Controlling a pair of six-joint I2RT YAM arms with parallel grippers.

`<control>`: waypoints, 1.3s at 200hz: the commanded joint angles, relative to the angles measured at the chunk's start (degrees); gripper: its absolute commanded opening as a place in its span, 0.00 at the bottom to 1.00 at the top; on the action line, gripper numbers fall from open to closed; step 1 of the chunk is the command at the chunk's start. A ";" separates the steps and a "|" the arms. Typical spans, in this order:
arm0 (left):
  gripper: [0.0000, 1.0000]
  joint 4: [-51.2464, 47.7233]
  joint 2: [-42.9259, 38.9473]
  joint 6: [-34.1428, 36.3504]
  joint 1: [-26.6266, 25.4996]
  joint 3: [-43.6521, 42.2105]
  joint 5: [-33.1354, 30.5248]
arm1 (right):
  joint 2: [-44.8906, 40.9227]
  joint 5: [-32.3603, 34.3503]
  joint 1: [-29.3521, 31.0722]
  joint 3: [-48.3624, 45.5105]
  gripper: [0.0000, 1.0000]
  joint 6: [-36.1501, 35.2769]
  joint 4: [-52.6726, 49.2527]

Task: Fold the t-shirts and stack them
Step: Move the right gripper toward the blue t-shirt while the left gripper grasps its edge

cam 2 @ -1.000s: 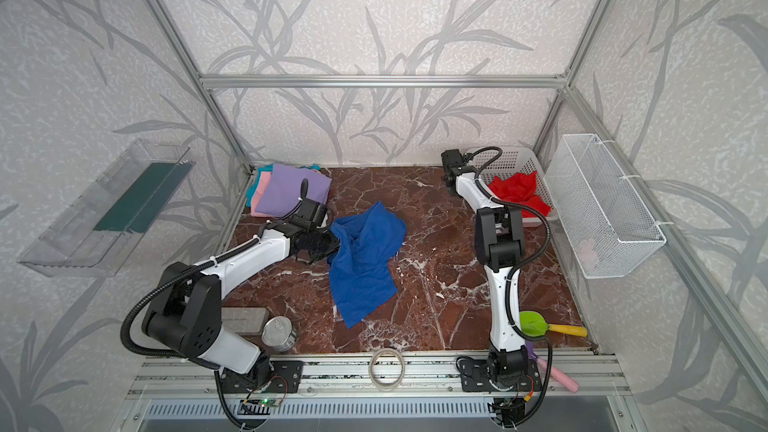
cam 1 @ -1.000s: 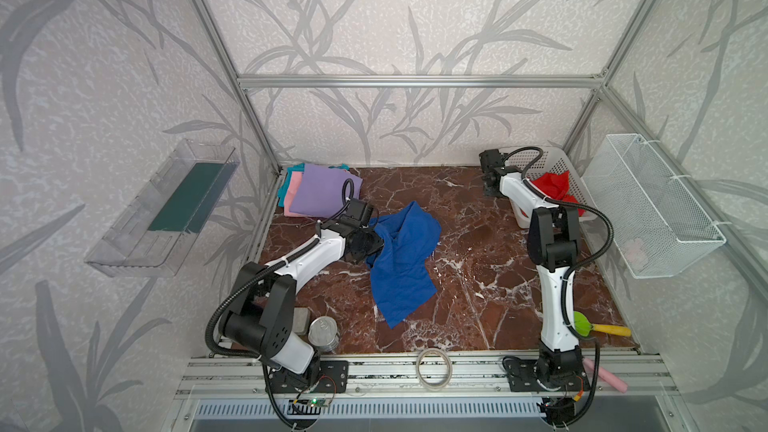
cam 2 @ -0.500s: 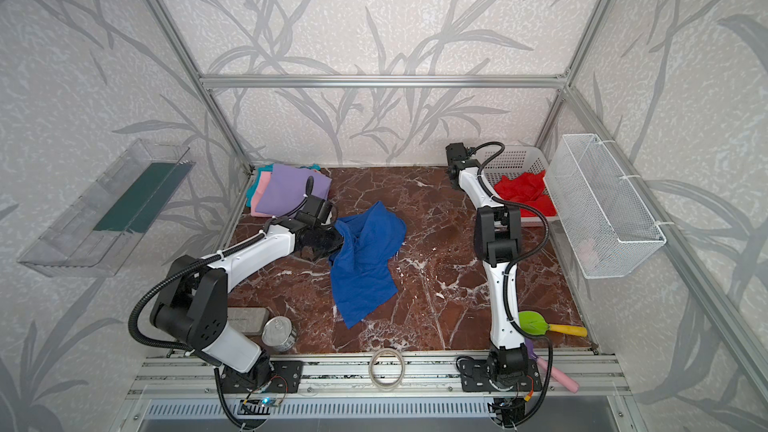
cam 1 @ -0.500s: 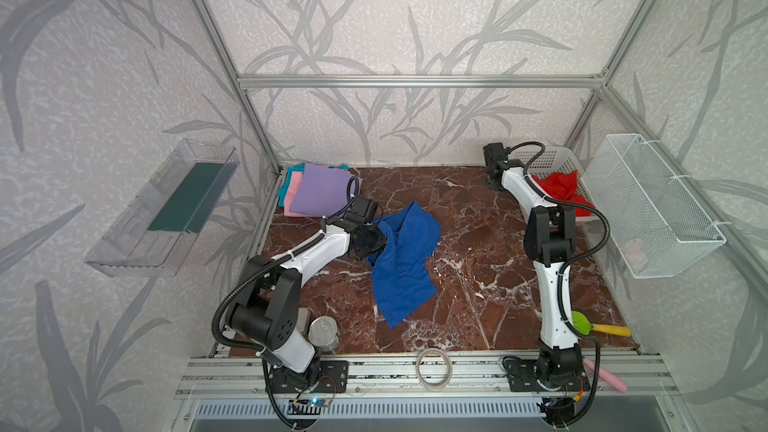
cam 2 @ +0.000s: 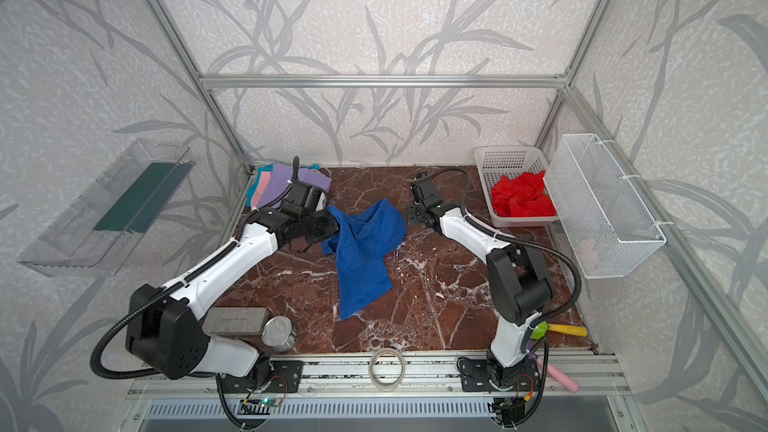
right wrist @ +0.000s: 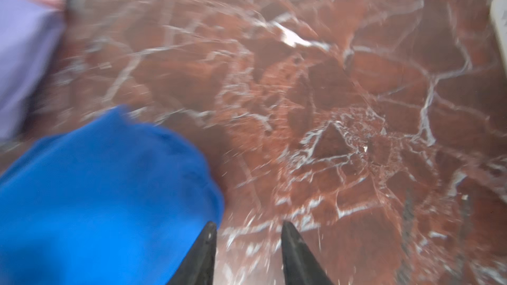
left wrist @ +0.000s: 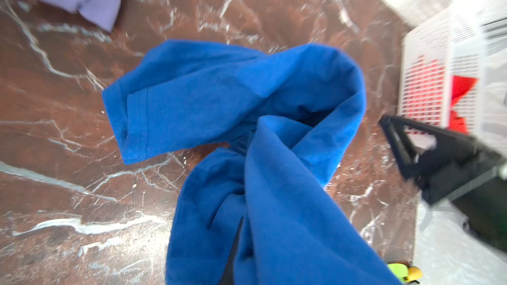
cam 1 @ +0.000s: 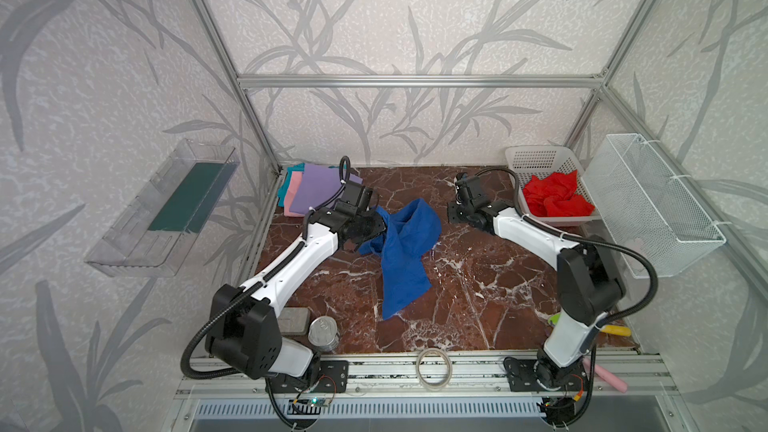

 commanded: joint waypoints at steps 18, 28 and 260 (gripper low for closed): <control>0.00 -2.98 -3.92 1.04 -0.46 0.04 -4.20 | -15.77 -1.04 13.58 -10.41 0.69 3.57 4.21; 0.00 -2.72 -4.31 0.99 -0.46 -0.59 -4.55 | -17.89 -4.42 16.45 -14.00 0.71 5.97 8.09; 0.00 -7.70 2.52 3.50 -0.63 7.44 -3.03 | -29.52 1.50 14.40 -7.74 0.28 3.46 7.70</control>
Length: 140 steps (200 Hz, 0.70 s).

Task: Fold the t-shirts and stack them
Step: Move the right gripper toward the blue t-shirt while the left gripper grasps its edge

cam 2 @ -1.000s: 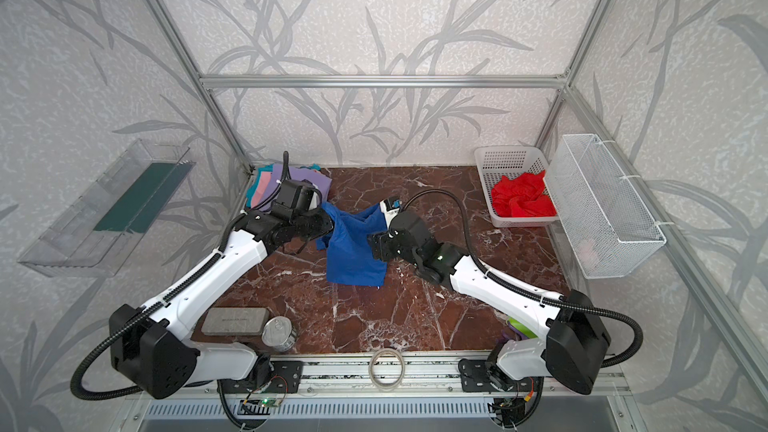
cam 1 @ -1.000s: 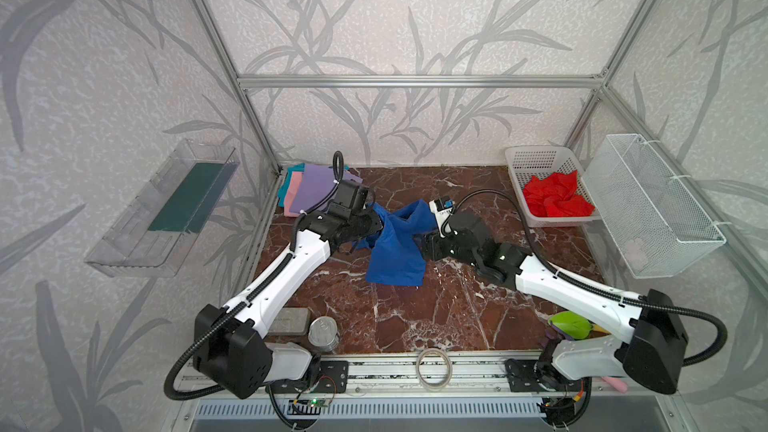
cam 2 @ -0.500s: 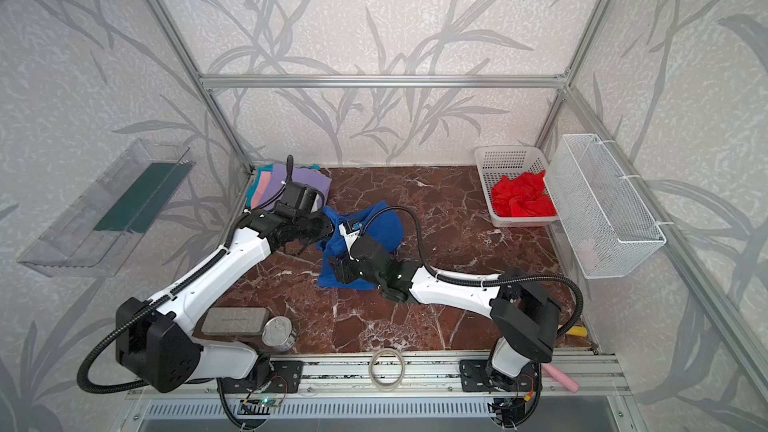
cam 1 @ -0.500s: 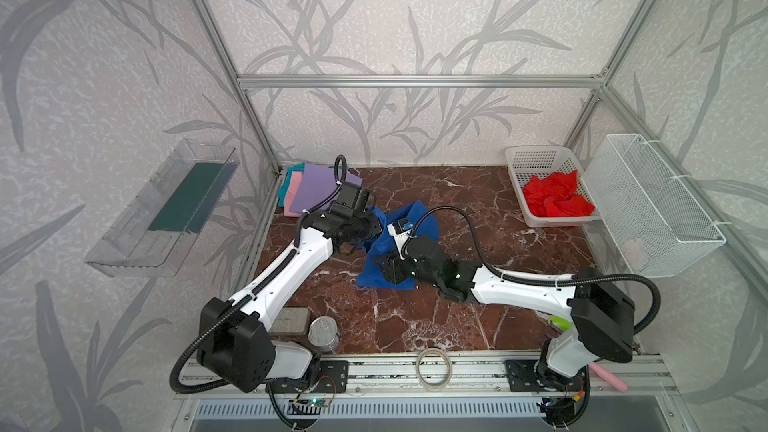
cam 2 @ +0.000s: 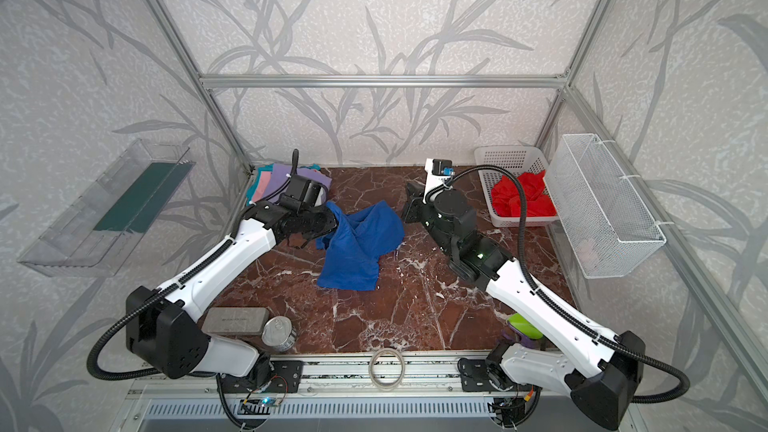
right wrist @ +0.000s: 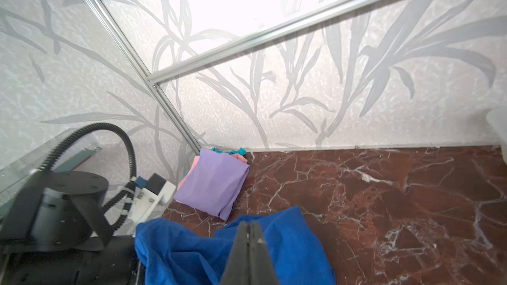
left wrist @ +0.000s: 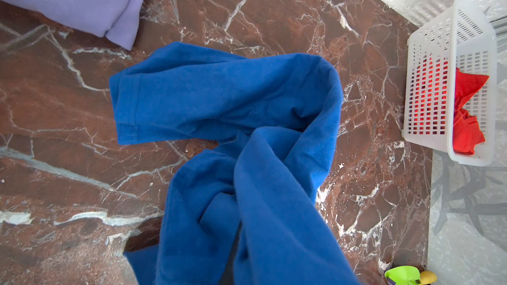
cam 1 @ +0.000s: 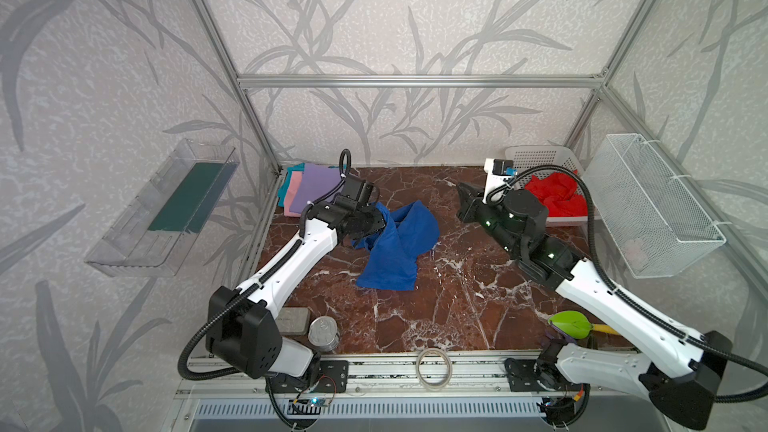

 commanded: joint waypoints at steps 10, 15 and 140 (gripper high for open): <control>0.00 -2.09 0.48 1.40 -0.23 2.99 -0.18 | 3.70 -7.27 2.60 -2.34 0.48 -0.83 -4.67; 0.00 -2.11 0.64 1.48 -0.22 3.24 0.04 | 4.56 -9.38 3.12 -2.64 0.54 -0.65 -4.28; 0.00 -3.21 0.09 2.36 -0.44 2.55 1.80 | 28.58 -21.16 7.70 6.48 0.00 0.90 5.77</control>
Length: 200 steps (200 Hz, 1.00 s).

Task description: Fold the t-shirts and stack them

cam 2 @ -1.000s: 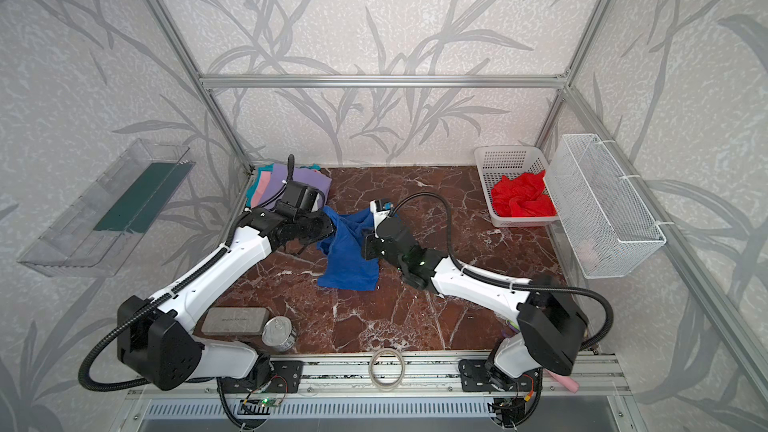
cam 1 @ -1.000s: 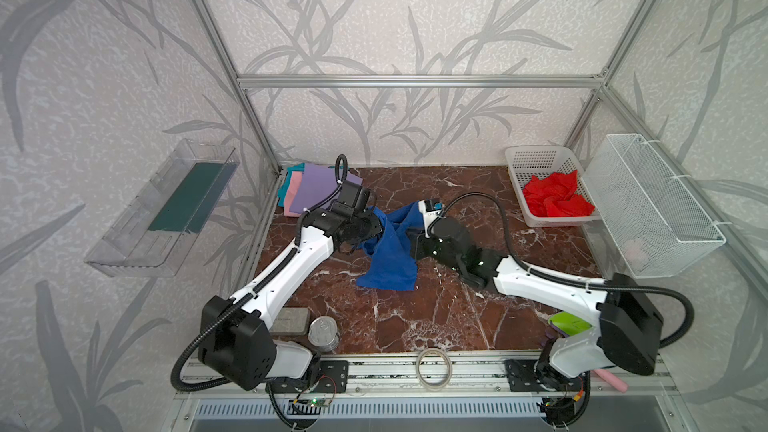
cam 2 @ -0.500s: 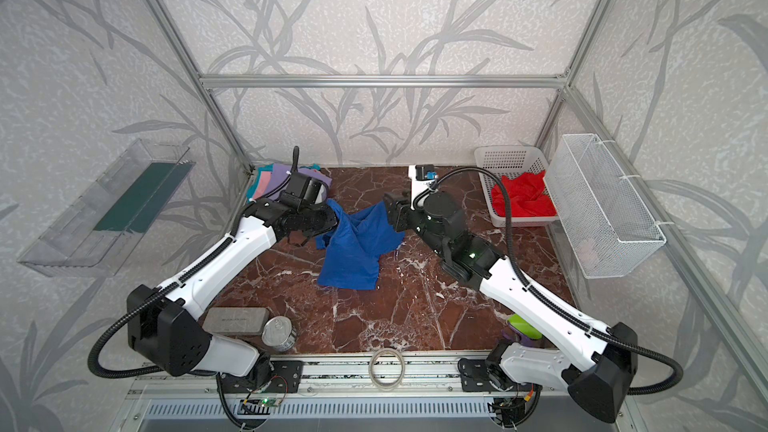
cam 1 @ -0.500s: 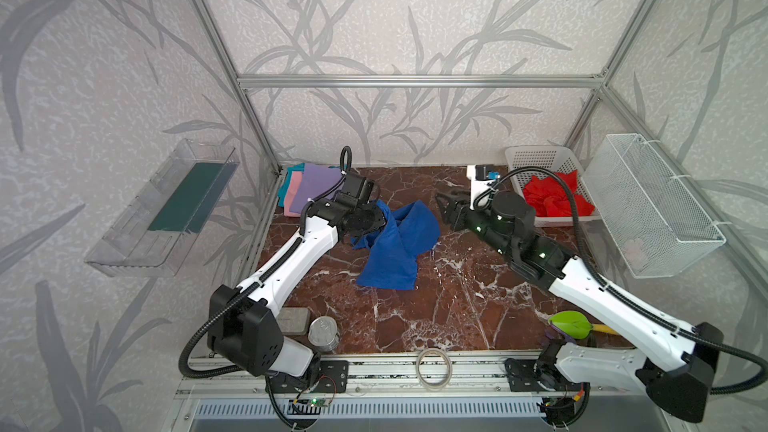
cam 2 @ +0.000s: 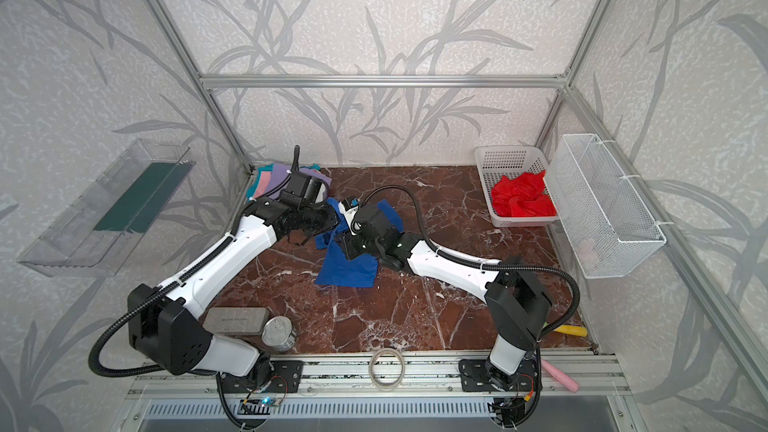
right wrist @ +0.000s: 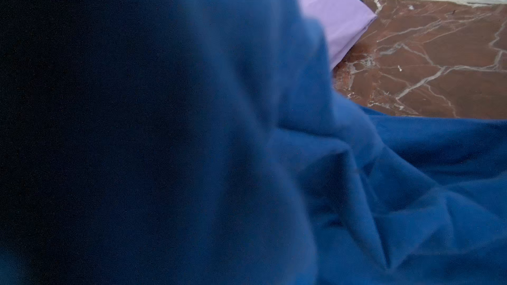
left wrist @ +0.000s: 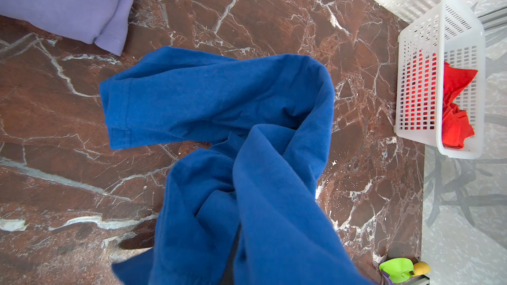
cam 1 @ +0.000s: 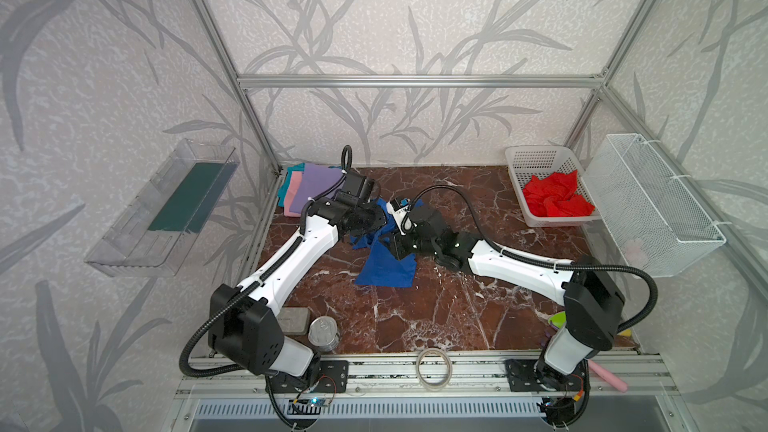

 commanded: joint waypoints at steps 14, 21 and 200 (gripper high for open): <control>0.00 -2.80 -0.30 2.21 -0.14 0.38 -0.83 | -6.65 1.98 -2.81 -1.71 0.00 2.50 2.75; 0.00 -2.90 -0.12 2.65 -0.12 0.26 -1.05 | -8.67 2.43 -3.71 -2.48 0.00 2.64 1.85; 0.57 -10.19 -9.01 4.95 -0.03 6.56 -3.04 | -16.79 -0.37 -16.27 8.76 0.00 -1.62 -12.74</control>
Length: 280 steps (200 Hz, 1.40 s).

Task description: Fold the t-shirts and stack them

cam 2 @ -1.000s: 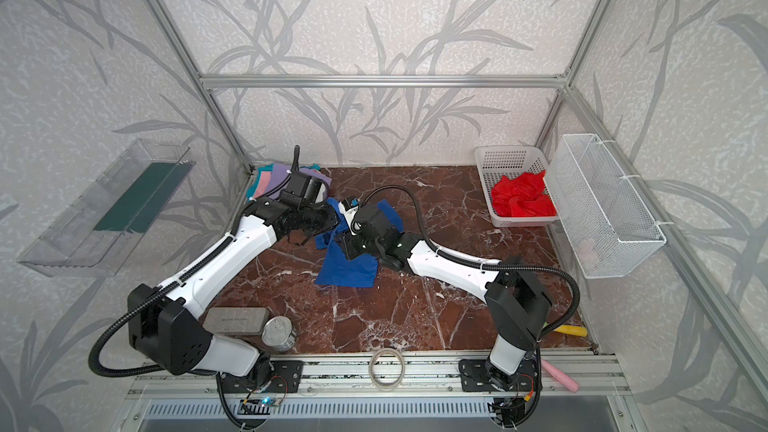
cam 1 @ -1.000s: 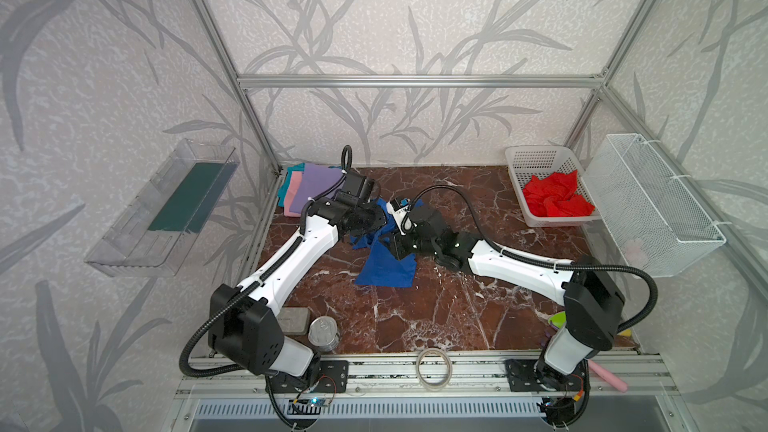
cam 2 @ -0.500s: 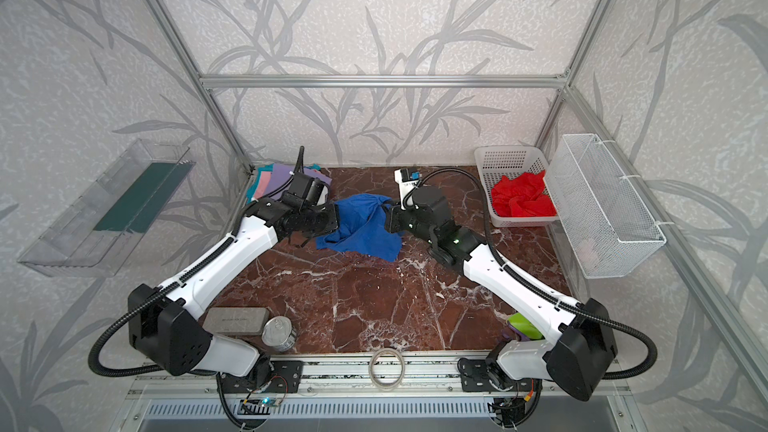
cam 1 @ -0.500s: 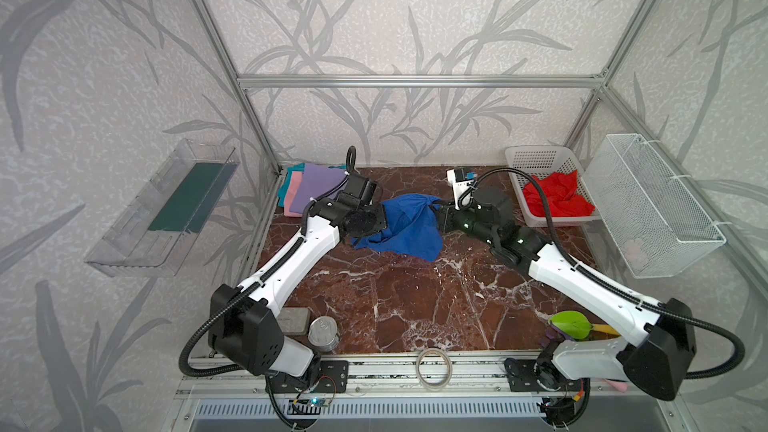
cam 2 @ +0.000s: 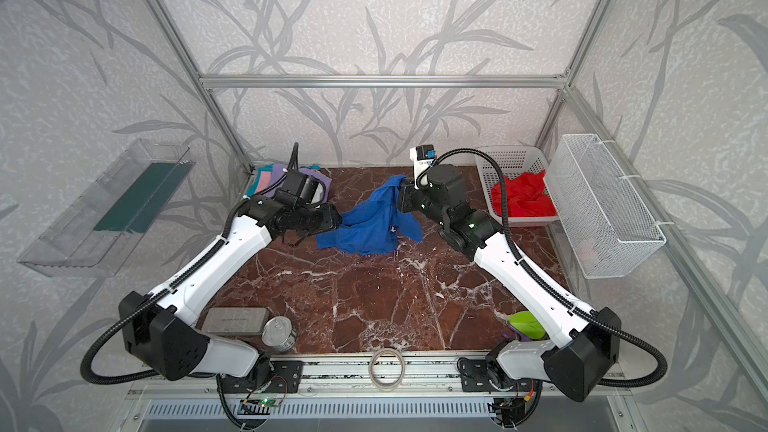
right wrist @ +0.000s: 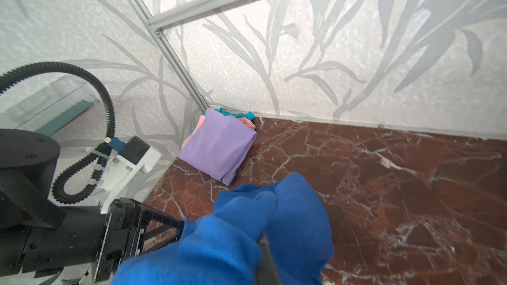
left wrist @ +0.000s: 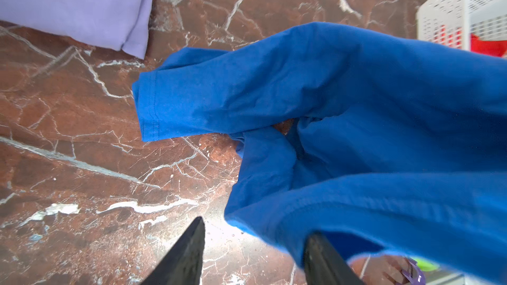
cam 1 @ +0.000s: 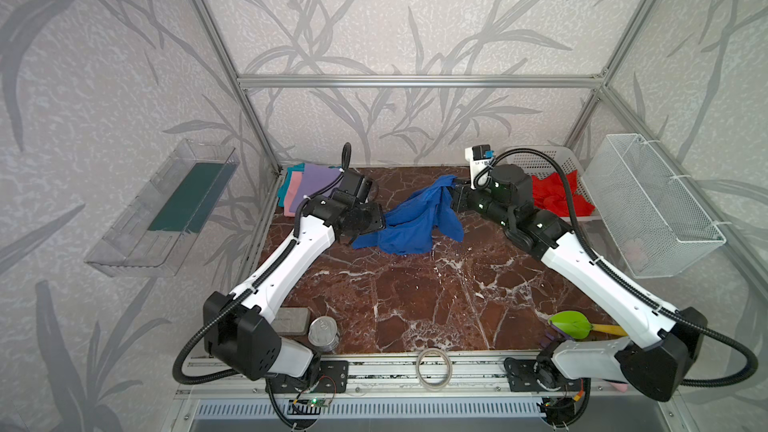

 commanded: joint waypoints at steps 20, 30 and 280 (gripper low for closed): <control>0.58 -1.88 -10.18 -0.66 -0.12 5.25 0.15 | 6.19 -7.71 1.62 5.88 0.00 0.67 -1.23; 0.60 -0.72 -11.50 -0.32 -0.18 6.66 1.31 | 7.64 -7.98 2.94 6.85 0.00 0.22 -1.47; 0.00 -11.03 8.28 18.04 -9.02 46.55 -5.12 | 1.42 -8.19 4.81 -2.70 0.74 -3.50 -1.40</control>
